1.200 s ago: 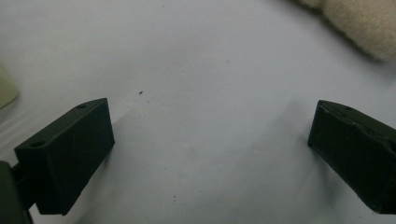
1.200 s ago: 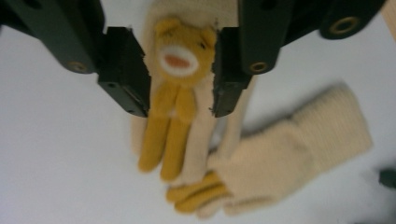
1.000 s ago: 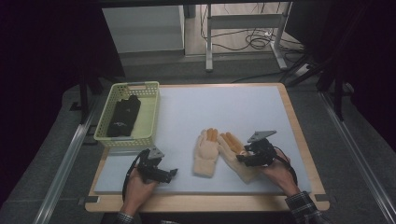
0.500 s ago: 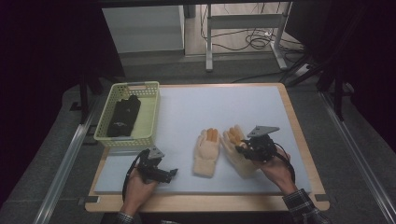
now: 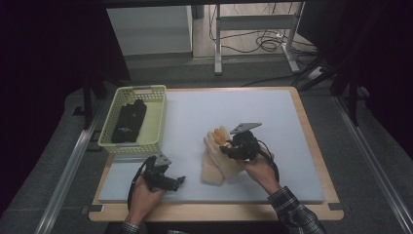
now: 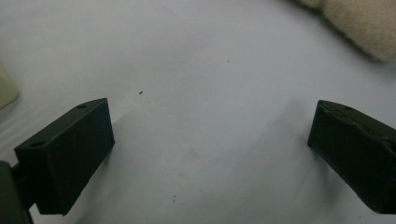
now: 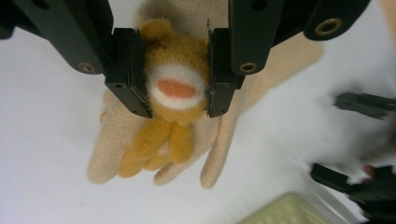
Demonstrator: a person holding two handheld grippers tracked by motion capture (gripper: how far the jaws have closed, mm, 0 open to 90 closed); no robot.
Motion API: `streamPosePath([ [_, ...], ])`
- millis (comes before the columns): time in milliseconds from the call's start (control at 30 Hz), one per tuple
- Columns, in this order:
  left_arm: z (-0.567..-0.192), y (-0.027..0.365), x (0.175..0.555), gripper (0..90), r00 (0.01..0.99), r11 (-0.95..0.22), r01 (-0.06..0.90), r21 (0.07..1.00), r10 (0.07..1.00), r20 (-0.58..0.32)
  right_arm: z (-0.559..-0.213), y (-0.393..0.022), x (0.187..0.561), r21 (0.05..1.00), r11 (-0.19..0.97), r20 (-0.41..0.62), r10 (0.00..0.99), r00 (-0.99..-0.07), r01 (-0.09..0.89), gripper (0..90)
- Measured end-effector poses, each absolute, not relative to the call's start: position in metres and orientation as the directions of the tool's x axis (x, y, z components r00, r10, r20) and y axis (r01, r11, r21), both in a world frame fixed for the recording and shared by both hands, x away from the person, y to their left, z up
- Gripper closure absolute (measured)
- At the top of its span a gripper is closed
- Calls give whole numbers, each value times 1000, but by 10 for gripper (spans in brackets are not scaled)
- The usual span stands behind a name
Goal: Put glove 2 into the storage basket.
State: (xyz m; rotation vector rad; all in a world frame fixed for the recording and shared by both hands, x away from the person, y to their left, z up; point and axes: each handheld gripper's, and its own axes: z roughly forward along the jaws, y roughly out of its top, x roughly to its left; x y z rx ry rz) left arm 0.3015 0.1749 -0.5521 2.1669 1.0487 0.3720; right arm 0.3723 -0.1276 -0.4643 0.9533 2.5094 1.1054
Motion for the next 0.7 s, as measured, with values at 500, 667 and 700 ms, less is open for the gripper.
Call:
streamPosePath([
  [500,-552,175,302,5,632,-434,576,693,774,-41,-478,-161,356,716,522,55,618,-784,462,490],
  [667,-552,175,301,5,632,-434,577,692,774,-42,-502,-167,340,674,581,49,581,-812,457,450],
  [700,-552,175,302,5,634,-436,576,691,773,-41,-508,-167,338,661,596,41,578,-815,456,458],
])
